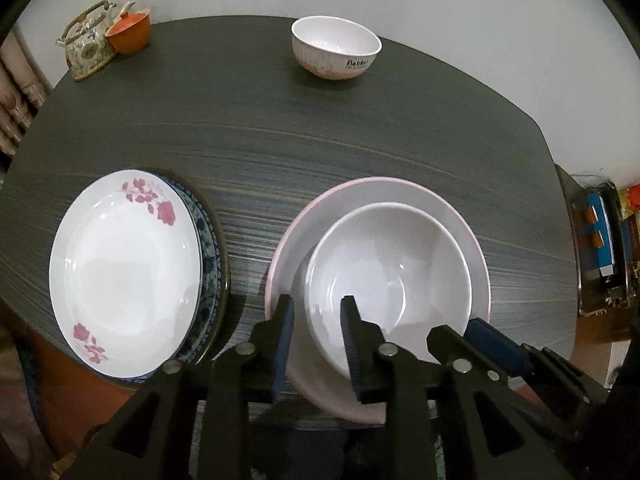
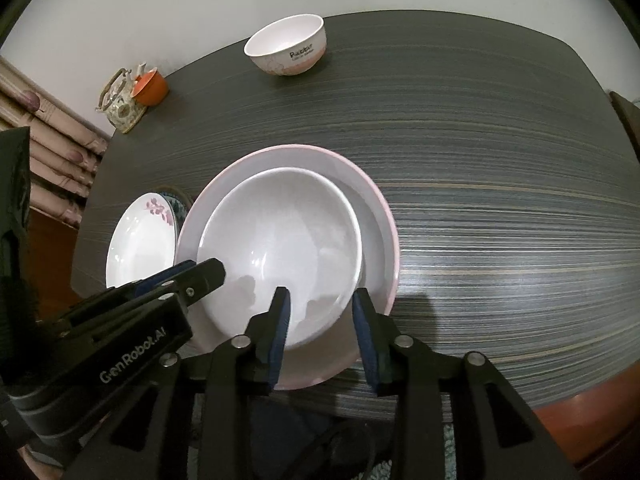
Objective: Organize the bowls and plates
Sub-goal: 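Lower the white bowl into the pink bowl and open both grippers, then move both grippers to the small white 'Rabbit' bowl and close on its rim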
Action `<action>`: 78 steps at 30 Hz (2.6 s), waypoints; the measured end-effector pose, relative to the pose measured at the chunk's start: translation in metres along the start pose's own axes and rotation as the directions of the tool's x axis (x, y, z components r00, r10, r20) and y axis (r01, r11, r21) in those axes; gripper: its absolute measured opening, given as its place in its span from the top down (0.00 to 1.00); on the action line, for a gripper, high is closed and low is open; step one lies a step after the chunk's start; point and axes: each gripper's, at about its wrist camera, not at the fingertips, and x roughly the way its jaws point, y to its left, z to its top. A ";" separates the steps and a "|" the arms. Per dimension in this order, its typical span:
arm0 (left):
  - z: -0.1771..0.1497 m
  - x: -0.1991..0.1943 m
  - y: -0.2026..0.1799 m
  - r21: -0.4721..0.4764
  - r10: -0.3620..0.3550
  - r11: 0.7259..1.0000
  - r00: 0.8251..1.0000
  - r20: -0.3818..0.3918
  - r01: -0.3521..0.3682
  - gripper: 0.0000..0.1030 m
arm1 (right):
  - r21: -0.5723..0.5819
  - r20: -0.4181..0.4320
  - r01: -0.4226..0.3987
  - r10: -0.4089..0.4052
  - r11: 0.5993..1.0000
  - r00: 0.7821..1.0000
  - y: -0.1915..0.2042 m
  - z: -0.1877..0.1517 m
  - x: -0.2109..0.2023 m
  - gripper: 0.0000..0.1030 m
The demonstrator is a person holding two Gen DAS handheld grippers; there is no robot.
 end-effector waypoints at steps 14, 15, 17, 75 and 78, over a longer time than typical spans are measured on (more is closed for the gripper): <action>0.009 -0.029 0.004 -0.007 -0.007 1.000 0.992 0.124 0.008 0.67 | -0.045 0.101 0.031 -0.027 0.998 0.994 0.005 0.007 -0.024 0.66; 0.010 -0.032 0.004 -0.008 -0.006 1.000 0.991 0.134 0.007 0.67 | -0.057 0.117 0.042 -0.035 0.997 0.993 0.007 0.008 -0.026 0.66; 0.012 -0.036 0.005 -0.012 0.001 1.000 0.989 0.149 0.001 0.66 | -0.072 0.147 0.048 -0.037 0.996 0.988 0.007 0.011 -0.031 0.66; 0.239 0.050 0.050 -0.151 -0.089 0.983 0.989 0.120 0.106 0.66 | -0.090 0.110 -0.064 0.073 0.994 0.991 -0.022 0.219 0.047 0.55; 0.249 0.057 0.053 -0.177 -0.119 0.974 0.985 0.121 0.139 0.66 | -0.076 0.109 -0.080 0.088 0.994 0.990 -0.020 0.231 0.055 0.55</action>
